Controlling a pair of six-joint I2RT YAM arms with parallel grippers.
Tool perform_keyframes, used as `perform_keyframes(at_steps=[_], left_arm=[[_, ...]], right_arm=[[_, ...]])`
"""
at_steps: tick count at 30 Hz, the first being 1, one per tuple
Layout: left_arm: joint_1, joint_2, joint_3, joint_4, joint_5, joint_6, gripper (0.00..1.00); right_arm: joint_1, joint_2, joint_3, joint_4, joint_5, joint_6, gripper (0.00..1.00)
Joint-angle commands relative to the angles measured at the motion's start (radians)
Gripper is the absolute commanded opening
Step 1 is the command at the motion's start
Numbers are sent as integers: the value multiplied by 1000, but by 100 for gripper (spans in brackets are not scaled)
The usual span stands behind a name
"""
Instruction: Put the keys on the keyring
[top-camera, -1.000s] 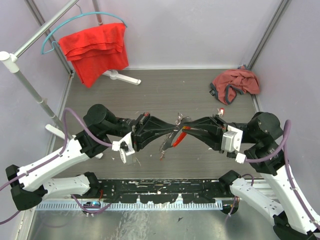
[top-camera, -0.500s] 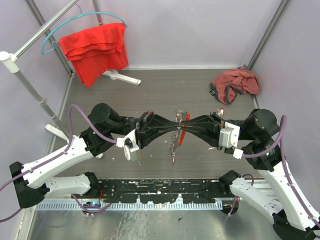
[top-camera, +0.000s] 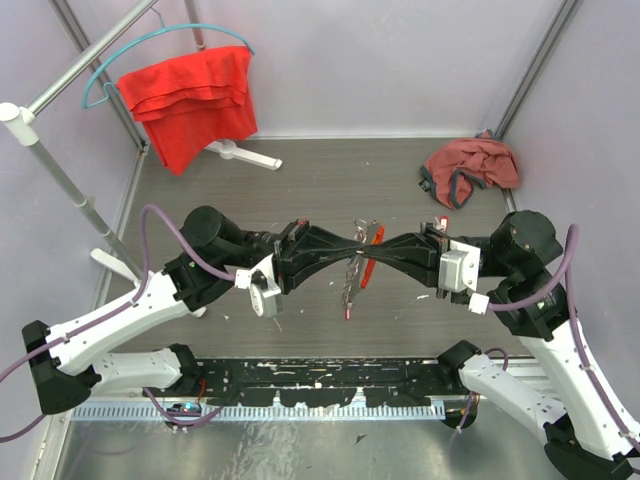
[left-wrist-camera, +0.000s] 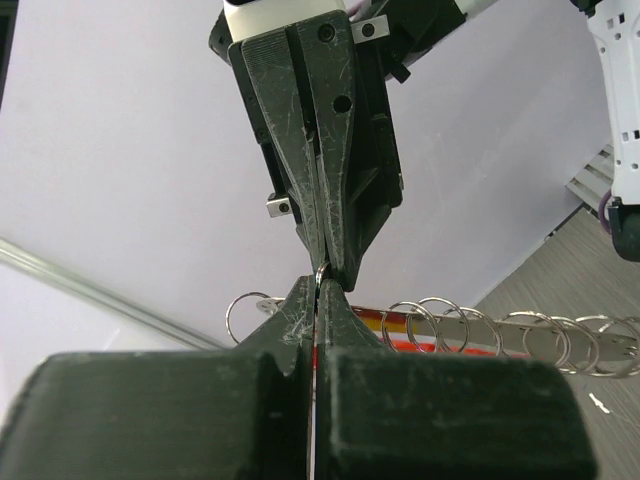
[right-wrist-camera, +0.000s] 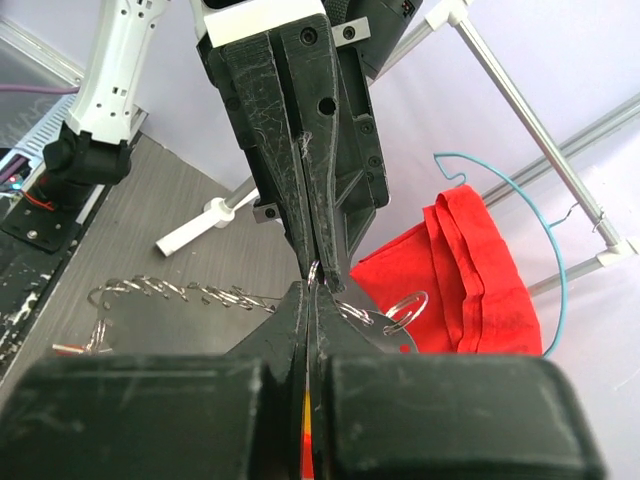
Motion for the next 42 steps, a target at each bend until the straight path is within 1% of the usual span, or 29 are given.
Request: perform_keyframes(at_steps=[1, 3, 6, 8, 11, 16, 23, 30, 34, 37, 42], left_arm=[[-3, -9, 33, 38, -37, -9, 2], [-3, -18, 37, -11, -40, 2, 9], [-2, -37, 57, -139, -33, 51, 17], [-3, -46, 73, -232, -32, 112, 20], [-3, -61, 82, -313, -44, 158, 23], [-3, -75, 77, -348, -59, 166, 25], [-3, -72, 70, -336, -67, 153, 25], [-3, -68, 63, -272, -60, 92, 25], [-3, -68, 58, -252, -54, 72, 23], [-3, -67, 58, -232, -49, 64, 21], [-3, -68, 57, -202, -42, 25, 20]], right_arm=[[5, 32, 119, -162, 21, -71, 1], [7, 24, 127, -188, 58, -82, 1], [7, 26, 159, -264, 102, -105, 1], [7, 40, 195, -325, 126, -117, 1], [7, 49, 229, -375, 151, -118, 1], [6, 78, 286, -452, 173, -118, 1], [8, 93, 311, -474, 176, -110, 1], [7, 98, 311, -462, 159, -99, 1], [7, 93, 300, -439, 150, -97, 1], [7, 74, 264, -356, 131, -56, 1], [7, 30, 180, -136, 106, 76, 1]])
